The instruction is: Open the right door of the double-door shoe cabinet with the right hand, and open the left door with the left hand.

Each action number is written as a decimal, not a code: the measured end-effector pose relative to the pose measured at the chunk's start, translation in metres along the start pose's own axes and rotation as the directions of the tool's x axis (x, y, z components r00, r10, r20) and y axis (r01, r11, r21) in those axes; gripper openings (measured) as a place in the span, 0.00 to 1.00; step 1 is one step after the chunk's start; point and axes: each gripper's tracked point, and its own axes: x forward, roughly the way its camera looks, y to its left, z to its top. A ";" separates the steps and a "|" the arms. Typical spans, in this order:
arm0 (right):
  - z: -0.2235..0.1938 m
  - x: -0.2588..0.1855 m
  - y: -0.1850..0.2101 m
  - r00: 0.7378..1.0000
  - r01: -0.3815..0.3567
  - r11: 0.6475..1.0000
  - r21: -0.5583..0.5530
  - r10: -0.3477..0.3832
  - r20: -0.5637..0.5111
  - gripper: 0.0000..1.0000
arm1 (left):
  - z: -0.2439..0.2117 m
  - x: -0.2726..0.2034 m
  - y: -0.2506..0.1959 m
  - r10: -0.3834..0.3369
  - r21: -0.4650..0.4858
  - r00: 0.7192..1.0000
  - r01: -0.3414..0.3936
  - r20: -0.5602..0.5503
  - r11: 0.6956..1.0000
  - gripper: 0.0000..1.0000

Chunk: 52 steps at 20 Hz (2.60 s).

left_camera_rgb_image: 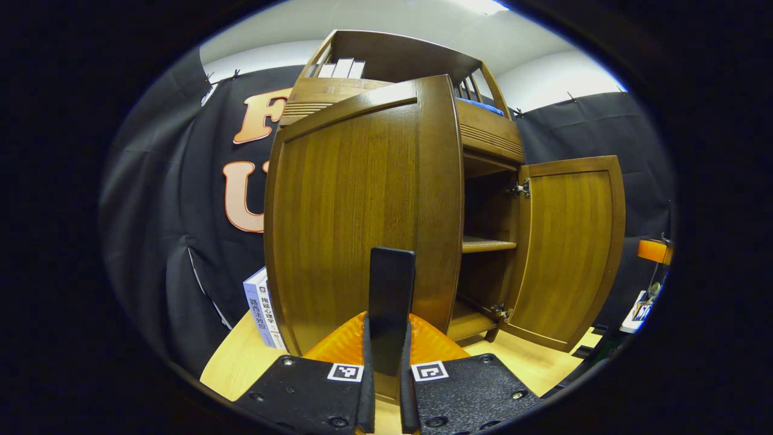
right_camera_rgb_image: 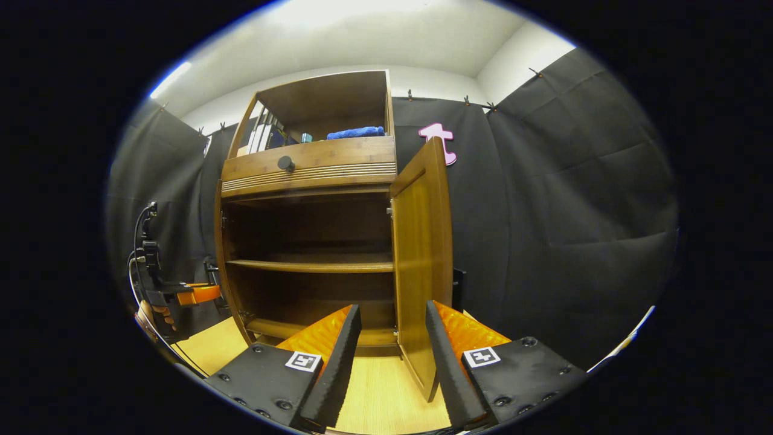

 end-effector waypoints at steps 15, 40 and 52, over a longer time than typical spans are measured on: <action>-0.001 0.001 0.029 1.000 -0.030 0.999 -0.010 0.030 -0.004 0.71 | 0.000 -0.050 0.060 0.090 0.037 0.996 -0.090 -0.001 0.995 0.10; -0.011 0.015 0.064 0.999 -0.044 0.999 0.016 0.044 -0.027 0.71 | 0.001 -0.085 0.153 0.165 0.028 0.986 -0.166 0.035 0.986 0.02; -0.018 0.023 0.070 0.999 -0.024 1.000 0.011 0.025 -0.043 0.72 | 0.000 -0.092 0.181 0.177 -0.003 0.984 -0.177 0.035 0.984 0.01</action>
